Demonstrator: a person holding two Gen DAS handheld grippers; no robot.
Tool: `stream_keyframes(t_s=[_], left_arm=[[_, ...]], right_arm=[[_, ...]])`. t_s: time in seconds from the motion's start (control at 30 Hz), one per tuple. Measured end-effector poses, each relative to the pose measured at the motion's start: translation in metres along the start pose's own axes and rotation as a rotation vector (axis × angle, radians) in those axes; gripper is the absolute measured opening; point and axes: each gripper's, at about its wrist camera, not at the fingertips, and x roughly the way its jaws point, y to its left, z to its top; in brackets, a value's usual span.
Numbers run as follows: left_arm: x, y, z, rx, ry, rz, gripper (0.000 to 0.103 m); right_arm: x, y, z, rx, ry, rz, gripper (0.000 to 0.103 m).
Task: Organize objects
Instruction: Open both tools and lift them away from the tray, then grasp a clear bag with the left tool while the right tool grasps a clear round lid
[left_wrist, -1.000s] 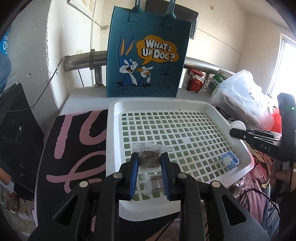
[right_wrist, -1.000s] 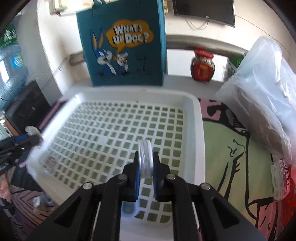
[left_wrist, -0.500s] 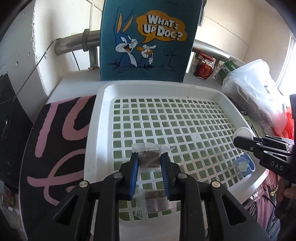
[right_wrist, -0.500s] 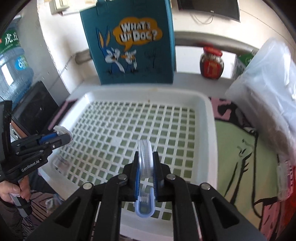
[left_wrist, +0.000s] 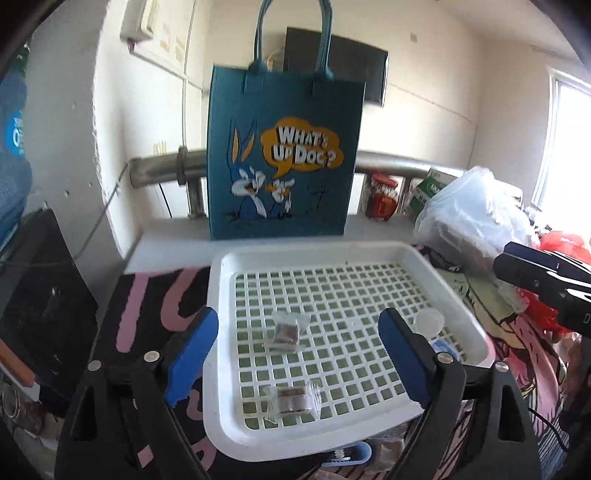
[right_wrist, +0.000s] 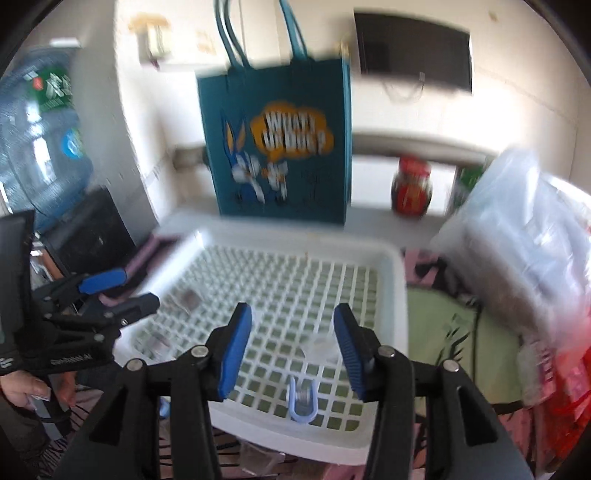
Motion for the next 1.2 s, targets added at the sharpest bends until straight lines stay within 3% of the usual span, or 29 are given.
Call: stream_keyframes(t_s=[0.13,0.23,0.37,0.7,0.87,1.03,1.1,1.17,1.2], left_arm=[[-0.057,0.001,0.007,-0.003,-0.153,-0.038,0.098],[-0.090,0.003,-0.001,0.010,-0.214,-0.064,0.101],[-0.107,0.005,-0.026,0.035,-0.204,-0.065,0.101],[-0.057,0.001,-0.098,0.063,0.067,-0.059,0.101],[-0.028,-0.005,-0.116,0.075,0.173,-0.050,0.101],[-0.014,-0.007,-0.117,0.058,0.229,-0.060,0.101],[-0.008,-0.007,-0.117,0.047,0.260,-0.072,0.090],[0.002,-0.007,-0.119,0.043,0.312,-0.080,0.045],[0.005,-0.006,-0.120,0.040,0.326,-0.071,0.039]], right_arm=[[-0.073,-0.001,0.005,-0.022,-0.209,-0.010,0.073],[-0.118,-0.008,-0.007,-0.006,-0.315,0.011,0.078],[-0.139,-0.019,-0.031,0.026,-0.327,0.029,0.078],[-0.098,-0.051,-0.096,0.103,-0.114,-0.061,0.078],[-0.066,-0.070,-0.117,0.077,0.021,-0.178,0.078],[-0.037,-0.092,-0.132,0.139,0.141,-0.196,0.076],[-0.029,-0.093,-0.134,0.142,0.178,-0.181,0.071],[-0.017,-0.092,-0.137,0.137,0.233,-0.192,0.058],[-0.013,-0.093,-0.138,0.136,0.256,-0.199,0.051]])
